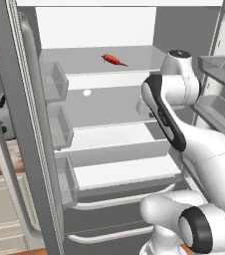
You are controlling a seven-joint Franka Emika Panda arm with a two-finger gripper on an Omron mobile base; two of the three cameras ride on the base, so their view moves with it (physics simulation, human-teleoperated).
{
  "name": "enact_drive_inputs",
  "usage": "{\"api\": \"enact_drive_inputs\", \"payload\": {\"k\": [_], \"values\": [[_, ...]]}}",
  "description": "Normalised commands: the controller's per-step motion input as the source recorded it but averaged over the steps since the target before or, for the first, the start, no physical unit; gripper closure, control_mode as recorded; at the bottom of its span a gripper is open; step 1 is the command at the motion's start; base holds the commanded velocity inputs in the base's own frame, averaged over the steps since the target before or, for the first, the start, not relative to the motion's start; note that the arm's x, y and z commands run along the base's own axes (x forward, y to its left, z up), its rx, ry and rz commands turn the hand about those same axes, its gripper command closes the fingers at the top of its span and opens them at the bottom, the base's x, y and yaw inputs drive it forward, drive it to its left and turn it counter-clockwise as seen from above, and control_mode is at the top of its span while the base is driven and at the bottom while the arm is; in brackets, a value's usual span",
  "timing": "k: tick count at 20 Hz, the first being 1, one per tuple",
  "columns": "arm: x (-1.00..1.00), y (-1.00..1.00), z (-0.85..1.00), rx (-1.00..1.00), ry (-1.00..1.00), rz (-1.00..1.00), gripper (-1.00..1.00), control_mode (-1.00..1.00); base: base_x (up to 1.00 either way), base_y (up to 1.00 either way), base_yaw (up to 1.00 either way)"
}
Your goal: Take the fish out of the fridge, briefly rinse it in the sink, and place it on the tray next to the sink.
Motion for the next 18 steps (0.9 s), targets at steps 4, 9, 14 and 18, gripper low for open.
{"api": "enact_drive_inputs", "payload": {"k": [4,9,14,18], "values": [[-0.11,0.29,0.03,-0.02,-0.16,0.0,-1.0,-1.0,0.0,0.0,0.0],[-0.32,0.22,0.81,0.07,-0.6,0.05,-1.0,-1.0,0.0,0.0,0.0],[-0.13,-0.05,0.96,0.3,-0.61,0.21,-1.0,-1.0,0.0,0.0,0.0],[0.01,-0.11,0.74,0.24,-0.33,0.22,-1.0,-1.0,0.0,0.0,0.0]]}}
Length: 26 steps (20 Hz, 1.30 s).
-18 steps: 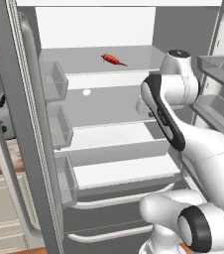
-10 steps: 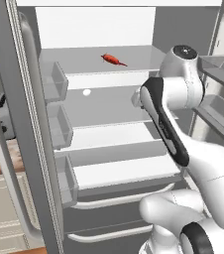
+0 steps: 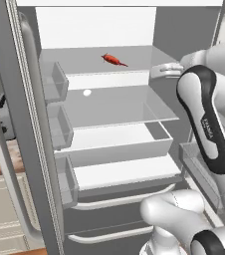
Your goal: Take the fish out of the fridge, briefly rinse it in the sink, and place it on the tray next to the sink.
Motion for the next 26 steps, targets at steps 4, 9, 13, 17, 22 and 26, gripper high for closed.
{"api": "enact_drive_inputs", "payload": {"k": [4,9,13,17,22,26], "values": [[0.12,0.21,0.22,-0.08,-0.07,0.03,-1.0,-1.0,0.0,0.0,0.0],[0.04,0.38,-0.01,-0.2,0.0,-0.02,-1.0,-1.0,0.0,0.0,0.0],[0.28,0.0,0.0,0.0,0.0,0.0,-1.0,-1.0,0.0,0.0,0.0],[0.9,0.02,0.0,0.0,0.0,0.0,-1.0,-1.0,0.0,0.0,0.0],[1.0,0.01,0.0,0.0,0.0,0.0,-1.0,-1.0,0.0,0.0,0.0],[0.99,0.09,-0.08,0.0,0.0,0.0,-1.0,-1.0,0.0,0.0,0.0]]}}
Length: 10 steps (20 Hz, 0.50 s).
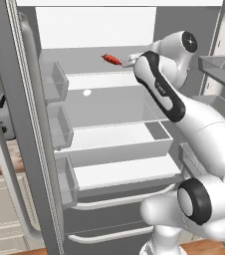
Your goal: Take the fish out of the fridge, briefly rinse it in the sink, and place it on the tray next to the sink.
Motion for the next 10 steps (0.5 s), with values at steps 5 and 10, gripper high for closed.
{"api": "enact_drive_inputs", "payload": {"k": [5,10], "values": [[0.7,0.45,-0.15,-0.01,0.01,-0.11,-1.0,-1.0,0.0,0.0,0.0],[0.38,0.37,-0.08,0.0,0.04,-0.09,-1.0,-1.0,0.0,0.0,0.0]]}}
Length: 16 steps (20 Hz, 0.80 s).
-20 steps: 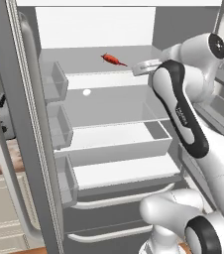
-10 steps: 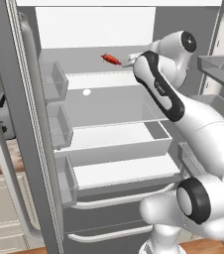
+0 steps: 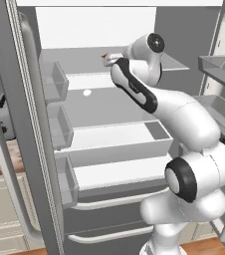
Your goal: Take the fish out of the fridge, briefly rinse it in the sink, and place it on the tray next to the sink.
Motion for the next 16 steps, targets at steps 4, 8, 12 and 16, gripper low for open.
{"api": "enact_drive_inputs", "payload": {"k": [4,8,12,16], "values": [[0.51,0.0,0.0,0.0,0.02,0.0,-1.0,-1.0,0.0,0.0,0.0],[0.72,-0.19,0.0,0.0,0.09,0.0,-1.0,-1.0,0.0,0.0,0.0],[0.51,-0.2,0.0,0.01,0.07,0.0,-1.0,-1.0,0.0,0.0,0.0],[0.61,0.0,-0.03,0.0,0.01,0.0,-1.0,-1.0,0.0,0.0,0.0]]}}
